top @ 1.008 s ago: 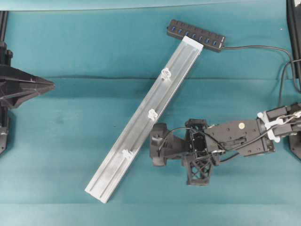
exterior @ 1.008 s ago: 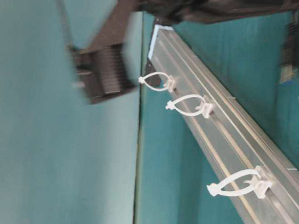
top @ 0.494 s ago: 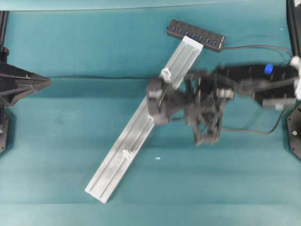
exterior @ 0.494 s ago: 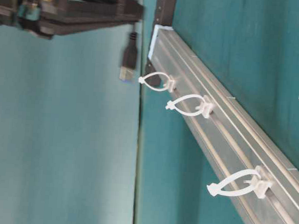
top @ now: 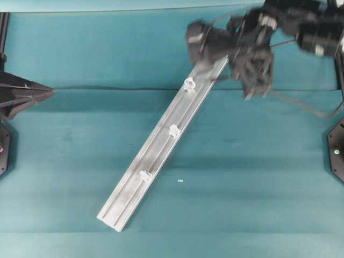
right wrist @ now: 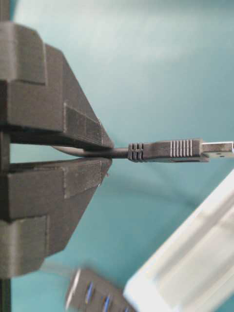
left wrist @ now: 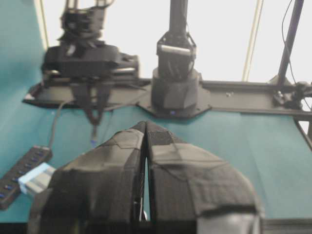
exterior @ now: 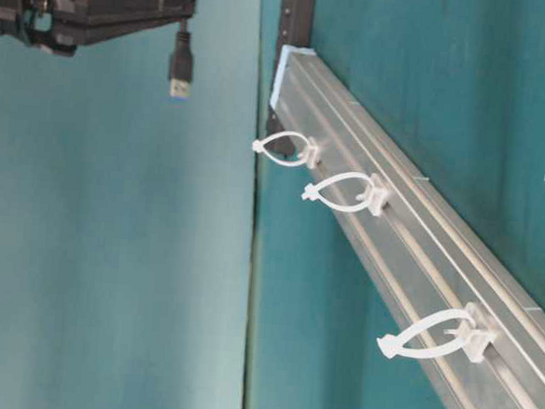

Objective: Pass the USB cable through three rings with both arms.
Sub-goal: 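Lift the cable with the right gripper toward the rail's top end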

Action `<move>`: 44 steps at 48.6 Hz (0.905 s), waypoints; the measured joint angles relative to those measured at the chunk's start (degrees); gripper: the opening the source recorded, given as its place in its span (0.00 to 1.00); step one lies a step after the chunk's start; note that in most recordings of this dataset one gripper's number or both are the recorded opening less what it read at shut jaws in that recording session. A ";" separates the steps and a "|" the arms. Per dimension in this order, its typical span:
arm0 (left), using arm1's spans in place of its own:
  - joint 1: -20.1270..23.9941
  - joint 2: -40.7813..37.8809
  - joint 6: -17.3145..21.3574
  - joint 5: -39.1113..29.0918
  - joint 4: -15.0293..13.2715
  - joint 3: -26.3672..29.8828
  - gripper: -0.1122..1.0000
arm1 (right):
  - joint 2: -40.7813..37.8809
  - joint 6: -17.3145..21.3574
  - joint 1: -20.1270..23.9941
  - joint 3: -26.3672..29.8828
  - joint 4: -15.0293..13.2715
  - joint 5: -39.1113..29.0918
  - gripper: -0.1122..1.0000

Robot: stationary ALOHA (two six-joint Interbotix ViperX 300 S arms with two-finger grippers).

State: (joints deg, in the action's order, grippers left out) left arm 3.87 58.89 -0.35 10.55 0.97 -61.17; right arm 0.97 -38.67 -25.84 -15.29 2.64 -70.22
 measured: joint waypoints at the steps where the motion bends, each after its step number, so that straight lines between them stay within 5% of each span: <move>1: -0.09 0.09 0.00 -0.09 0.09 0.00 0.10 | 0.00 -0.97 -0.62 0.09 0.00 0.00 0.17; 19: 0.53 0.35 -0.18 -0.09 0.09 0.00 0.10 | -0.18 -18.37 -8.26 0.35 -2.02 4.66 0.17; 36: 0.53 1.05 -0.18 0.00 0.09 0.00 0.10 | -2.81 -19.95 -9.84 0.26 -2.99 9.32 0.17; 44: 0.53 1.05 -0.18 -0.09 0.09 0.00 0.10 | -5.01 -24.35 -9.84 -0.79 -4.39 10.11 0.17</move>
State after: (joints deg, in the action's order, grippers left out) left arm 4.39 59.94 -0.53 10.46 1.05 -61.17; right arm -4.04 -63.02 -35.68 -16.08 -1.76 -60.12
